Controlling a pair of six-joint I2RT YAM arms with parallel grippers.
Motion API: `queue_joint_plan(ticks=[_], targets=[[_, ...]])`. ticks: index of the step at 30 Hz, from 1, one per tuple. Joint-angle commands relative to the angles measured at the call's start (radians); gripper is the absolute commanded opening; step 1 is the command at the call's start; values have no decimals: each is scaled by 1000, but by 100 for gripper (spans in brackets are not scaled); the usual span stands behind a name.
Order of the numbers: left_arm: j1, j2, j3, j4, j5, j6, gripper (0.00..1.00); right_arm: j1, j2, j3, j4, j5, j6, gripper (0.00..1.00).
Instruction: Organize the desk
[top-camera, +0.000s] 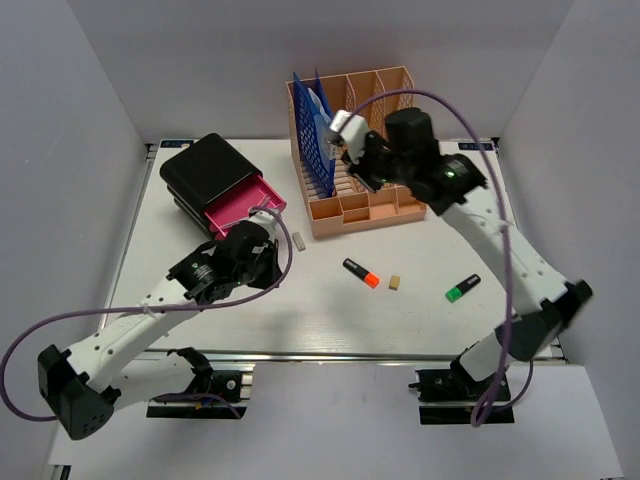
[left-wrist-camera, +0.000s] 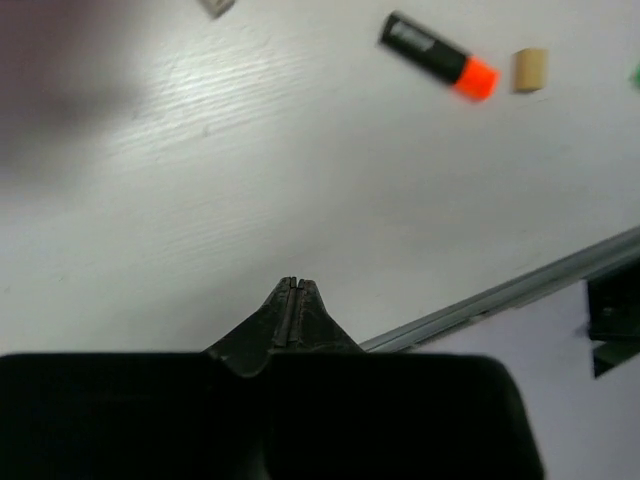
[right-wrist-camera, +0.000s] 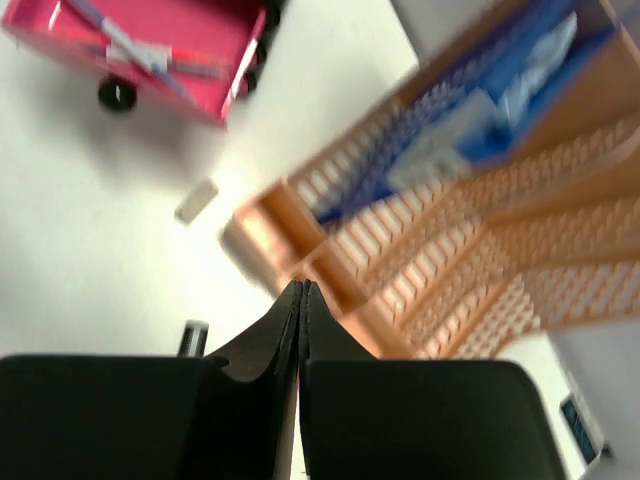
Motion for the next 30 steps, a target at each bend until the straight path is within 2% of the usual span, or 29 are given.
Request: queue_joint_plan(ticks=[1, 4, 5, 9, 15, 16, 22, 24, 27, 30], targets=[[-3, 16, -2, -28, -106, -18, 5, -39, -127, -94, -127, -83, 6, 0], [-3, 119, 3, -14, -181, -6, 8, -79, -255, -273, -73, -126, 53, 0], [-3, 159, -3, 30, -198, 9, 7, -88, -295, -394, 17, -135, 65, 0], [-3, 305, 58, 44, -313, 87, 7, -119, -479, -652, 228, -180, 137, 0], [9, 492, 153, 109, -373, 343, 8, -149, -664, -927, 467, -189, 254, 0], [9, 507, 168, 121, -381, 370, 9, -189, -674, -955, 489, -257, 266, 0], [9, 656, 340, 69, -411, 529, 12, -243, -744, -1123, 569, -322, 246, 0], [18, 669, 360, 67, -401, 595, 12, -268, -772, -1173, 598, -406, 218, 0], [30, 690, 380, 60, -411, 625, 19, -275, -789, -1190, 584, -422, 188, 0], [49, 715, 435, 6, -421, 625, 20, -281, -789, -1216, 603, -414, 174, 0]])
